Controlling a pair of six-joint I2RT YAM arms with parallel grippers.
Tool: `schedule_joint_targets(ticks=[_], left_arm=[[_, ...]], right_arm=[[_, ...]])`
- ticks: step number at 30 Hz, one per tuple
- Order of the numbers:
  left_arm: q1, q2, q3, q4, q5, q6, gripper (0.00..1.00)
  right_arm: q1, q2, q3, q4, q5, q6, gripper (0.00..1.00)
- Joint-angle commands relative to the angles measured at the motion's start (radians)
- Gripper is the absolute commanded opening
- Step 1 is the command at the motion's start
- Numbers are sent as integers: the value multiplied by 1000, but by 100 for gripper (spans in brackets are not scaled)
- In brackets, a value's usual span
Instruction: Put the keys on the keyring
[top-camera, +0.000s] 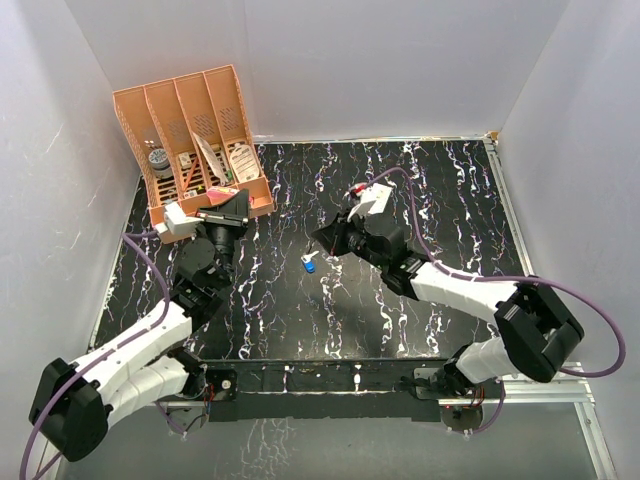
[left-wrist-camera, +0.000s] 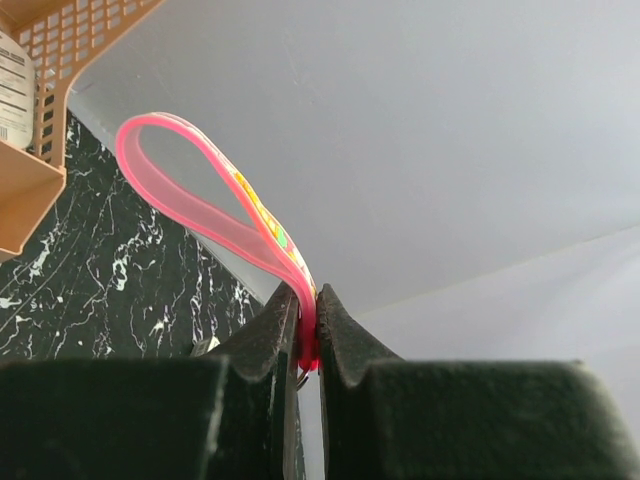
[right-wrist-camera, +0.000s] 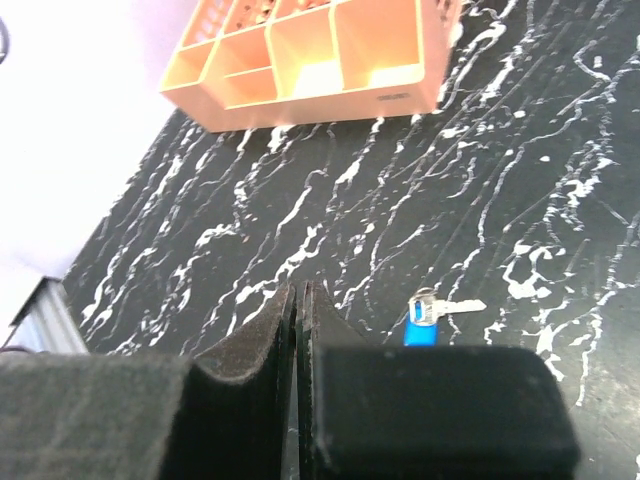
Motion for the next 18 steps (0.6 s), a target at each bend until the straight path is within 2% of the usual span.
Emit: schedule_joint_targets(ticks=[1, 10, 18], left_arm=[[-5, 33, 28, 113, 77, 32, 0], [-5, 87, 56, 173, 161, 54, 0], [-5, 129, 60, 229, 194, 30, 0]], right_arm=[[-37, -43, -53, 242, -170, 50, 0], [-142, 25, -136, 624, -389, 219, 0], [-183, 175, -107, 891, -556, 410, 0]])
